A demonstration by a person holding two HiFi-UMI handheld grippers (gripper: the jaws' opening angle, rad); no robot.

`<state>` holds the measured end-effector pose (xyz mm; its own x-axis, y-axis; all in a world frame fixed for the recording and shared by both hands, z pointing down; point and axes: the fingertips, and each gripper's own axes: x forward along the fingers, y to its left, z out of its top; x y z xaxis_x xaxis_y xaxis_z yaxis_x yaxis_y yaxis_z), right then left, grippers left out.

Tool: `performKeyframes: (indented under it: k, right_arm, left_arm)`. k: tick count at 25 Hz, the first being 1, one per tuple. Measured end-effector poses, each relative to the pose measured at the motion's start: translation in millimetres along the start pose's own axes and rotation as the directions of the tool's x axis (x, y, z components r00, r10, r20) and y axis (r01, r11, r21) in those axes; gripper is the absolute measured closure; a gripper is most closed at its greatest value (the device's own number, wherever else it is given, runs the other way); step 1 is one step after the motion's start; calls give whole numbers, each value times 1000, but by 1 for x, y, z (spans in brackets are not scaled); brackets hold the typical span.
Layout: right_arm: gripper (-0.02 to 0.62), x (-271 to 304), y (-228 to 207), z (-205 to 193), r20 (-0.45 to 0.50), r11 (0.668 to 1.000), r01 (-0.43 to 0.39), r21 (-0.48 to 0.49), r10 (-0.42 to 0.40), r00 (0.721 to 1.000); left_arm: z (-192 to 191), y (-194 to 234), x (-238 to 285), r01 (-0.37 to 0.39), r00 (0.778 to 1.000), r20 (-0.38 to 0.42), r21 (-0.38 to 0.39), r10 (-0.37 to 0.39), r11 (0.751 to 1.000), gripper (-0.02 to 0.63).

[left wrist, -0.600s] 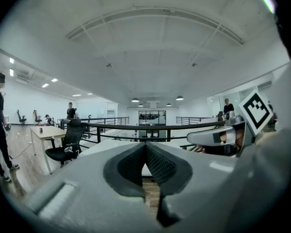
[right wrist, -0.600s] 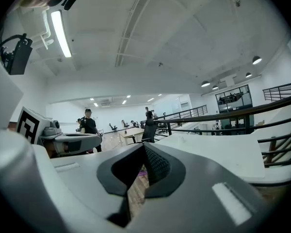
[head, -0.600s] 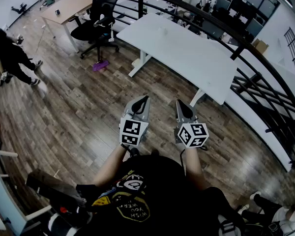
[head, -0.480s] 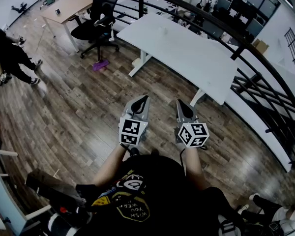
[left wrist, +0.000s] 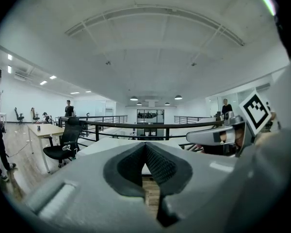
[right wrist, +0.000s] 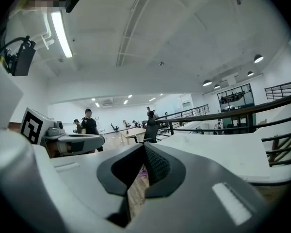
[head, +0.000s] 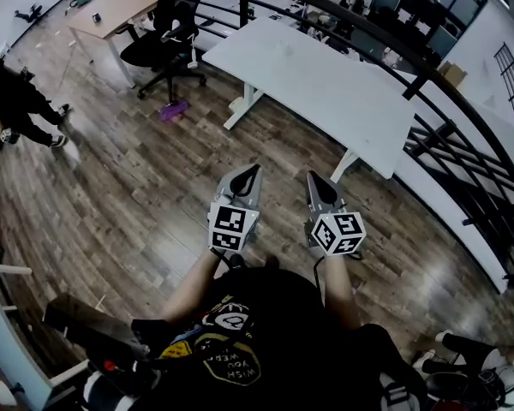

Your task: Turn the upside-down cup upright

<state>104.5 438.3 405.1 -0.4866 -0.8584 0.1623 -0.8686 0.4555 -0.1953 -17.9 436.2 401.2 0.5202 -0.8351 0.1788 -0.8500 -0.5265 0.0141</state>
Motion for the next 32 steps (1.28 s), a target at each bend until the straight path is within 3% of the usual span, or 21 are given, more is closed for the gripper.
performKeyframes:
  k: [9, 14, 23, 32]
  right_arm:
    - [594, 20, 28, -4, 14, 1000, 22, 5, -22, 1000]
    - [594, 32, 27, -1, 29, 999, 32, 39, -34, 999]
    - [594, 78, -7, 3, 7, 998, 46, 32, -47, 999]
    - [594, 132, -75, 26, 7, 999, 29, 28, -29, 1000]
  left_arm:
    - [-4, 25, -5, 43, 999, 1, 29, -43, 999, 603]
    - [-5, 40, 0, 48, 999, 5, 9, -48, 999, 603]
    - [-9, 71, 46, 28, 1000, -2, -37, -28, 999, 603]
    - [13, 75, 146, 42, 999, 0, -43, -42, 998, 603]
